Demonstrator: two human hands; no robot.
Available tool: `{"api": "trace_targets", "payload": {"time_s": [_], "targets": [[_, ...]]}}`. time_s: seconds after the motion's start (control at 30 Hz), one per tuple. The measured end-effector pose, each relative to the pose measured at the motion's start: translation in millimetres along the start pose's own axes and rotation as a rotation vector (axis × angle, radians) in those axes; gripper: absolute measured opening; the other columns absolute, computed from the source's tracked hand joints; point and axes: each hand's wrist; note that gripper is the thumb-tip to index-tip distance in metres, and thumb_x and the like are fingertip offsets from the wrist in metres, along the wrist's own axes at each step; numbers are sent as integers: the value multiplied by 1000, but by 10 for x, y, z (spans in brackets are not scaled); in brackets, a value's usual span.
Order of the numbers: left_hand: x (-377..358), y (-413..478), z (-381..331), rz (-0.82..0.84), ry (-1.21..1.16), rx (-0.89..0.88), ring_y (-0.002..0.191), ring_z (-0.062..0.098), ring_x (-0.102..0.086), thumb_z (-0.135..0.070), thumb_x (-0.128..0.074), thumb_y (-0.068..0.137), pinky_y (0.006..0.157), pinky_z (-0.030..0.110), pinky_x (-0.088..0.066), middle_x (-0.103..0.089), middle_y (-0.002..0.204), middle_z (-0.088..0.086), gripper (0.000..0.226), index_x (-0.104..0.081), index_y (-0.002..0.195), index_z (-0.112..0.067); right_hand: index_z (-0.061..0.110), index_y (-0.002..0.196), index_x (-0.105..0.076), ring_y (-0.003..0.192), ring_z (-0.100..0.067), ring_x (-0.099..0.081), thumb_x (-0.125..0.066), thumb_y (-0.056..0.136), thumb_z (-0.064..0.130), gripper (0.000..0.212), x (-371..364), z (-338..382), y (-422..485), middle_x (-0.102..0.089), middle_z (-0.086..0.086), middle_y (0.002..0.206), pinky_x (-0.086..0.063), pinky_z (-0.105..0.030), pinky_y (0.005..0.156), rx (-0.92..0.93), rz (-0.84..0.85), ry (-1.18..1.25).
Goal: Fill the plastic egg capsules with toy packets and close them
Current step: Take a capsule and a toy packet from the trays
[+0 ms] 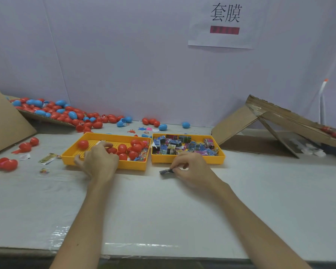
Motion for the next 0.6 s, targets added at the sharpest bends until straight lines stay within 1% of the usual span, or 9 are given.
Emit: {"api": "trace_targets", "payload": {"time_s": [0.07, 0.13, 0.17, 0.23, 0.33, 0.4, 0.47, 0.53, 0.6], "targets": [[12, -5, -27, -56, -62, -40, 120, 30, -56, -17, -68, 95, 111, 50, -27, -68, 121, 10, 30, -69, 124, -24, 20, 83, -79, 77, -3, -63, -72, 81, 5, 17, 1, 6, -5, -69, 10, 79, -44, -9, 67, 5, -12, -3], [32, -37, -79, -113, -261, -166, 110, 29, -58, -16, -64, 97, 100, 46, -43, -60, 121, 11, 30, -67, 126, -21, 22, 80, -77, 74, -3, -64, -73, 80, 5, 18, -1, 18, -22, -70, 12, 75, -44, -9, 65, -1, -8, 0], [40, -74, -120, -123, -384, -260, 102, 24, -58, -14, -62, 97, 93, 39, -49, -55, 118, 10, 29, -67, 125, -18, 24, 78, -76, 72, -3, -63, -74, 79, 6, 18, -1, 22, -29, -70, 12, 75, -44, -10, 65, -1, -4, -3], [51, -193, -219, -101, -530, -467, 90, 10, -55, -10, -63, 94, 84, 27, -53, -49, 113, 7, 24, -69, 117, -15, 26, 75, -73, 71, -3, -62, -75, 79, 7, 19, 0, 27, -34, -70, 11, 73, -44, -10, 64, 1, 11, -18], [22, -413, -370, 70, -560, -719, 89, -11, -51, -3, -65, 89, 78, 9, -48, -46, 106, 2, 14, -69, 98, -12, 25, 72, -72, 72, -4, -62, -74, 77, 10, 15, -3, 25, -41, -68, 11, 72, -44, -11, 62, -19, 26, -36], [-16, -548, -437, 327, -519, -838, 91, -6, -51, 0, -61, 88, 76, 11, -44, -45, 101, -1, 14, -66, 88, -14, 23, 72, -73, 71, -6, -63, -73, 74, 11, 13, -9, 19, -53, -67, 9, 72, -44, -12, 60, -39, 27, -27], [-73, -639, -466, 554, -385, -896, 88, 6, -51, -2, -58, 90, 77, 23, -44, -44, 99, 2, 15, -68, 86, -13, 19, 74, -76, 70, -9, -63, -75, 73, 9, 11, -15, 14, -53, -67, 8, 73, -44, -13, 61, -31, 41, -17], [-123, -689, -472, 663, -257, -861, 87, 16, -51, -9, -54, 93, 77, 32, -45, -42, 100, 2, 17, -71, 90, -12, 15, 78, -78, 70, -11, -63, -77, 76, 8, 7, -5, 3, -38, -68, 6, 75, -43, -9, 66, -13, 65, -22], [-146, -710, -460, 688, -165, -786, 90, 17, -53, -17, -49, 99, 83, 37, -49, -41, 103, 0, 20, -69, 99, -16, 15, 81, -79, 72, -11, -62, -76, 79, 8, 7, 13, -1, -27, -67, 7, 77, -43, -9, 67, -15, 83, -30]]}}
Point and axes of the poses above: each hand's wrist, its own y-axis towards the middle knuckle, its own x-axis out of the back of the hand, z = x × y
